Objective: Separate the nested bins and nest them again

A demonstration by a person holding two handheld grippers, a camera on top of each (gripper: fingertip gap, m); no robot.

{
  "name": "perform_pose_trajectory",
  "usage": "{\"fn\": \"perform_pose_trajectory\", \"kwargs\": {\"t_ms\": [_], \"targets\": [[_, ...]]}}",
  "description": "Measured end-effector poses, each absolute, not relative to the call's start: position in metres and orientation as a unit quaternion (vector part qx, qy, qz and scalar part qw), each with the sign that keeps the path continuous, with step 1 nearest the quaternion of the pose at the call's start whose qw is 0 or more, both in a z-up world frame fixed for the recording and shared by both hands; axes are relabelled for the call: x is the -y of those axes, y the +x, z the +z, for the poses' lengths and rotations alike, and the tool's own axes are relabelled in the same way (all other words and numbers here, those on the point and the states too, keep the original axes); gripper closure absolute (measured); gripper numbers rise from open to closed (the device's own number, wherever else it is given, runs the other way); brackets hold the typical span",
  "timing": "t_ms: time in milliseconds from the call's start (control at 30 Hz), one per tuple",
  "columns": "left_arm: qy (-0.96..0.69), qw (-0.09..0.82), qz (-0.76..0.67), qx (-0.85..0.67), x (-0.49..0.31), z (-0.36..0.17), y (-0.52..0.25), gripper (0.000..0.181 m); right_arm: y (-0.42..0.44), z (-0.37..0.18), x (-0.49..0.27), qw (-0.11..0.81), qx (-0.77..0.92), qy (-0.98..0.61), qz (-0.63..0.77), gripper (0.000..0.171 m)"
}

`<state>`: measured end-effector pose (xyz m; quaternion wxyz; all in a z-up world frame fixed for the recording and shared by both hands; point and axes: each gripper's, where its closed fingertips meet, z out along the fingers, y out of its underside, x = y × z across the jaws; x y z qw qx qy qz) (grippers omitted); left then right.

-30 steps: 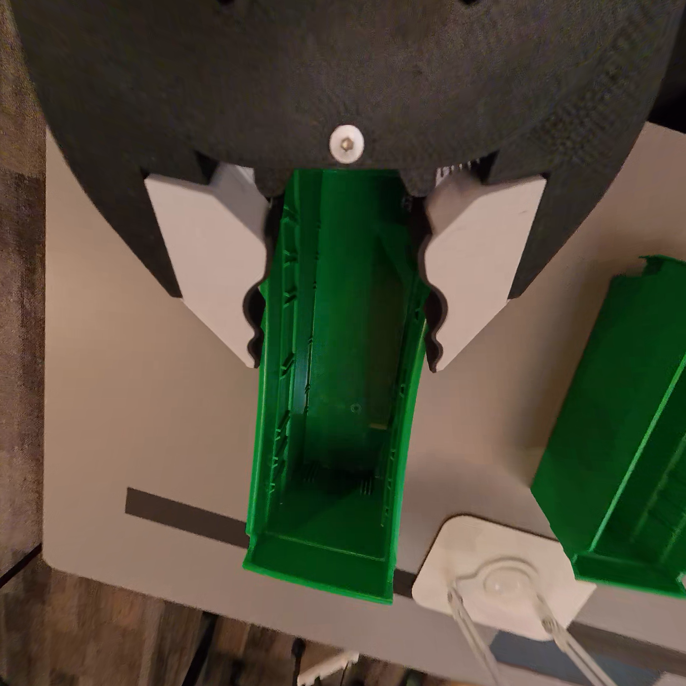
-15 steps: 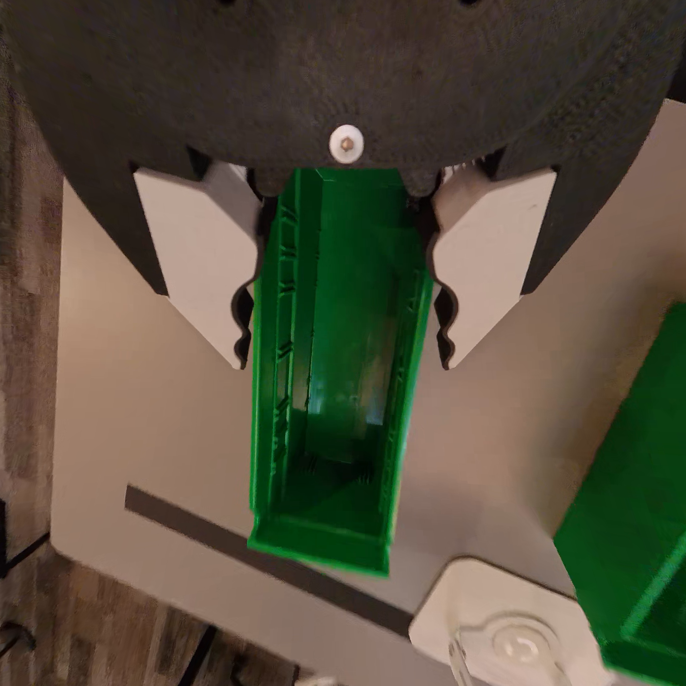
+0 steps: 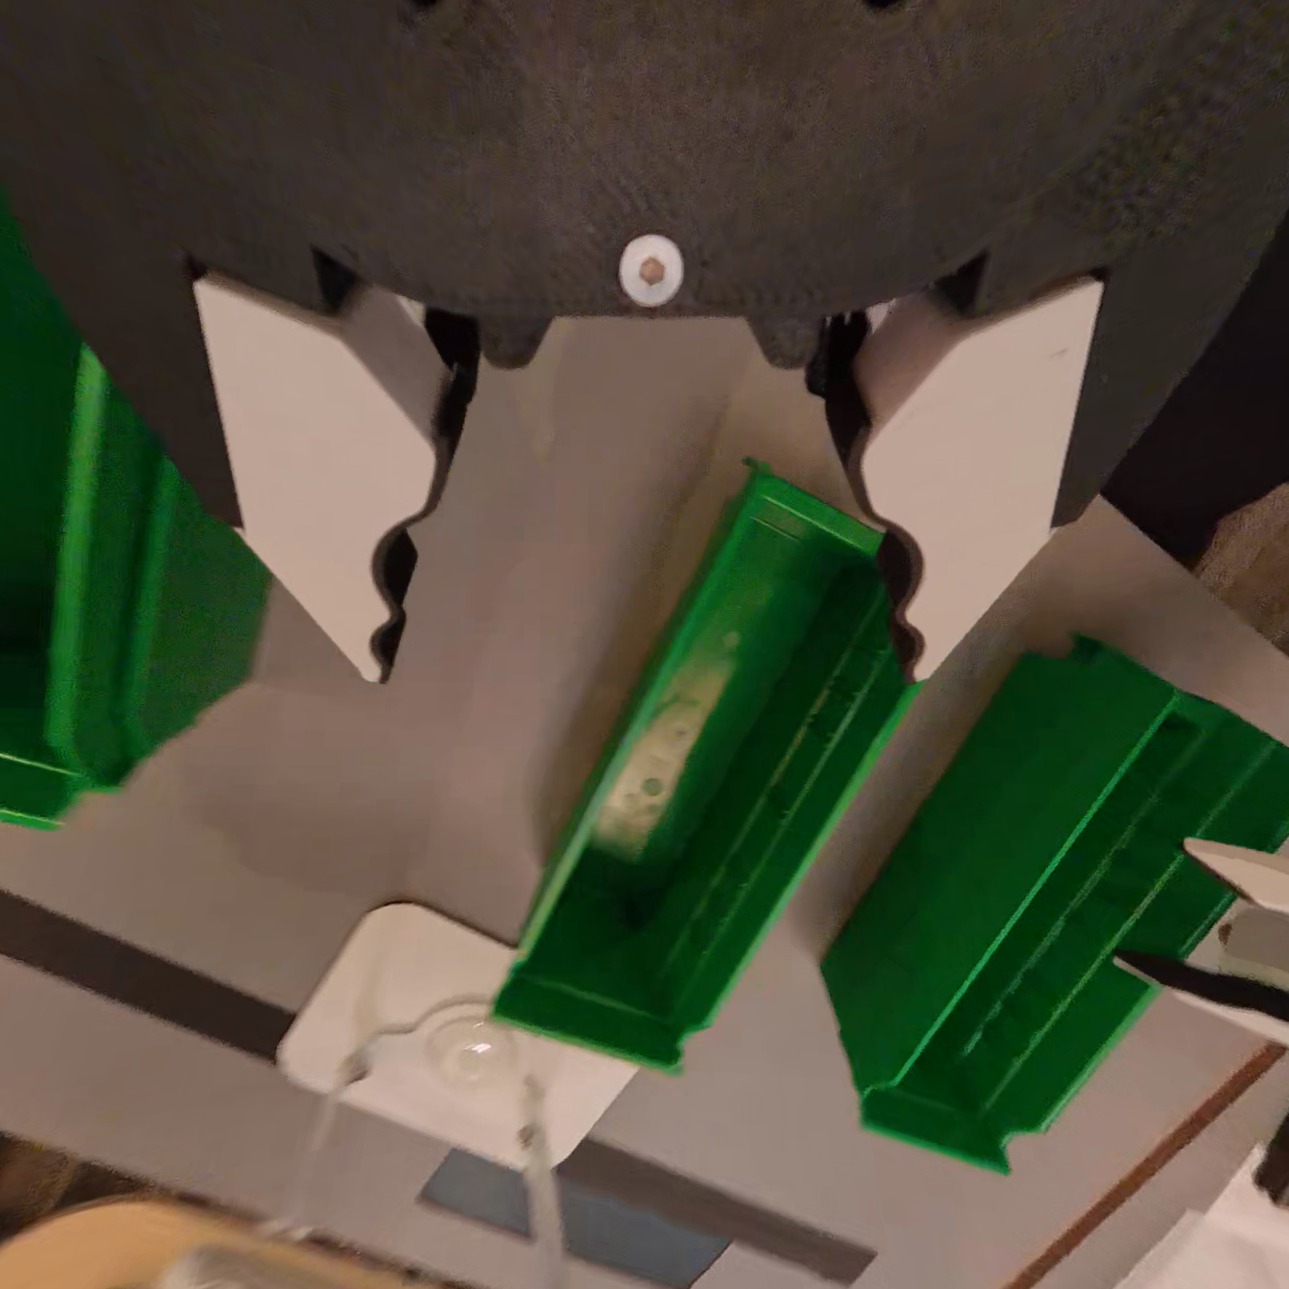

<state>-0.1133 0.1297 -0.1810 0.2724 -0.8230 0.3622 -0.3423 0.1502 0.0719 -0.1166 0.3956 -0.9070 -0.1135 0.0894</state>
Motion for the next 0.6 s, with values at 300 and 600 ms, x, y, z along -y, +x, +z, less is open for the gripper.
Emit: {"fn": "perform_pose_trajectory", "kwargs": {"t_ms": [300, 600], "targets": [[-0.817, 0.283, -0.354, -0.358, -0.132, -0.171, -0.119, 0.079, 0.073, -0.205, -0.112, 0.257, 0.168, -0.951, 0.023, 0.029], [-0.815, 0.293, -0.368, -0.337, -0.14, -0.166, -0.133, 0.08, 0.099, -0.213, -0.094, 0.159, 0.311, -0.937, -0.021, 0.038]]}}
